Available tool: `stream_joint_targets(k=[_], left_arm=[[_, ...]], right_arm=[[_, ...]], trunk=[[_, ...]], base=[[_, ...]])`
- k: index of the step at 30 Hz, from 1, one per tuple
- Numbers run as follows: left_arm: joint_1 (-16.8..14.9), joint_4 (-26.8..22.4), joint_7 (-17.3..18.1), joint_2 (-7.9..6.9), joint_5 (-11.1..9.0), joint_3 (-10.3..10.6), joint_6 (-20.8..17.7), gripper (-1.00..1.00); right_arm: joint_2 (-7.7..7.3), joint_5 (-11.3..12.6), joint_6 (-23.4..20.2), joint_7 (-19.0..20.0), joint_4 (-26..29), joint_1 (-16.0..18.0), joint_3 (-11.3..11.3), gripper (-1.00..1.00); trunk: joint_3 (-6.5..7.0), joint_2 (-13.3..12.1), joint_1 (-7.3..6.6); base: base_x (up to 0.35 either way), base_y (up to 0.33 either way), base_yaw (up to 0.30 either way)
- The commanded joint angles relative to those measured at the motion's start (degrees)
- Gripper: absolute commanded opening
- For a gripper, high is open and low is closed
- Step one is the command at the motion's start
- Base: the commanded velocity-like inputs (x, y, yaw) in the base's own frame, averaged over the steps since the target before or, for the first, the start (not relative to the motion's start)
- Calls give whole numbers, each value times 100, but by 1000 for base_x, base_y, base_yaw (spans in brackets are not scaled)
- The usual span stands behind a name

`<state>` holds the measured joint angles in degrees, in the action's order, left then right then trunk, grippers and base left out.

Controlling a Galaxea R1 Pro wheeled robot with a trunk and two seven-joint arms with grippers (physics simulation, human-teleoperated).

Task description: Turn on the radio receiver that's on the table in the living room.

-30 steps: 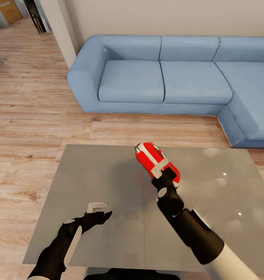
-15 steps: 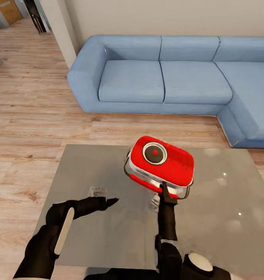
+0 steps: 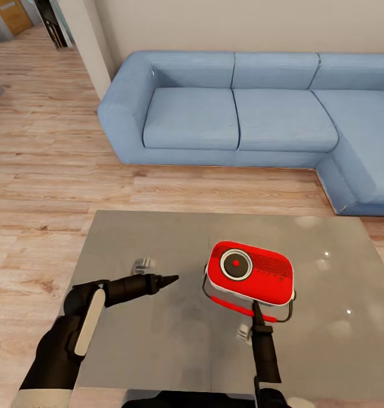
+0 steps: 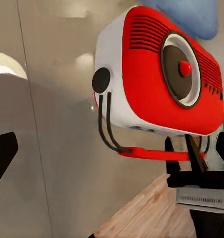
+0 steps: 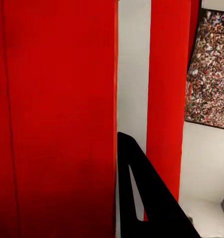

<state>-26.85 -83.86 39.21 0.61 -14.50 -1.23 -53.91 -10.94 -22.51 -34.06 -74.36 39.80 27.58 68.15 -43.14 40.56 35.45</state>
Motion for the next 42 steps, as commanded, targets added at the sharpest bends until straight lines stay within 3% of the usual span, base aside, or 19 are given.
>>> stream_joint_targets(k=[1,7,8,11,12,21,22,42], left_arm=[[-25,1,3,-6,-51,0,-58,100],[-296,-11,15,-16,-256,0,-395,100],[-412,-15,16,-20,-655,0,-486,100],[-508,-16,17,-54,-1014,0,-525,100],[-629,-17,17,-77,-1135,0,-543,100],[-966,-8,0,11,-1273,7,-550,100],[-977,-5,0,23,-1283,11,-550,-100],[-998,30,-22,104,-1287,62,-559,-100]], right_arm=[[68,-19,36,-11,-203,2,15,-100],[494,33,168,-127,-1131,2,14,-100],[586,40,176,-303,-1291,2,14,-100],[617,40,176,-400,-1349,-3,14,-100],[650,28,167,-590,-1365,-6,33,-100],[903,13,-5,-890,-1370,-84,73,-100],[918,9,-40,-892,-1370,-91,74,-100],[985,-22,-56,-1011,-1327,-207,84,-100]], trunk=[[0,0,0],[0,0,0],[0,0,0],[0,0,0],[0,0,0],[0,0,0],[0,0,0],[0,0,0]], base=[[0,0,0],[0,0,0],[0,0,0],[0,0,0],[0,0,0],[0,0,0],[0,0,0],[0,0,0]])
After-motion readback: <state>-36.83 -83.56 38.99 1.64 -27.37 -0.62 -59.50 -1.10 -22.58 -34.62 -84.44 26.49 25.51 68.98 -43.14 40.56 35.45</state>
